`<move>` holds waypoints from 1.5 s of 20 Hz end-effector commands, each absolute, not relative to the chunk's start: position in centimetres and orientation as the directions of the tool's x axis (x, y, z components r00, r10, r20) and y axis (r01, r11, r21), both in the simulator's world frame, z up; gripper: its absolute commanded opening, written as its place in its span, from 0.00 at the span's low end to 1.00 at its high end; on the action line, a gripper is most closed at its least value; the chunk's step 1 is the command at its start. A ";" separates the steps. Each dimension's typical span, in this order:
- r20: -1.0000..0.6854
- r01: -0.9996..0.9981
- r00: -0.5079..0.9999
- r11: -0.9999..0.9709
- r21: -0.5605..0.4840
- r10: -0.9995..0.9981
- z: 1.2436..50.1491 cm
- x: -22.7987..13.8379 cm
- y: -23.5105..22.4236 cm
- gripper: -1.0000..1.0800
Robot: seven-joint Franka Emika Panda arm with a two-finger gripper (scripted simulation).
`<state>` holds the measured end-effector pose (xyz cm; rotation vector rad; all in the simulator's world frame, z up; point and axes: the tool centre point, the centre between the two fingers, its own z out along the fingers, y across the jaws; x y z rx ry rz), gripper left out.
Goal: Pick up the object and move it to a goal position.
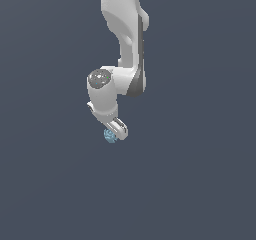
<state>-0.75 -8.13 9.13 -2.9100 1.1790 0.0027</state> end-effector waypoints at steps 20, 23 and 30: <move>0.000 -0.712 0.702 -0.702 0.000 -0.712 3.9 -0.8 -8.4 0.96; 0.000 -0.712 0.702 -0.702 0.000 -0.712 3.9 -0.8 -8.4 0.00; 0.000 -0.712 0.702 -0.702 0.000 -0.712 3.9 -0.8 -8.4 0.00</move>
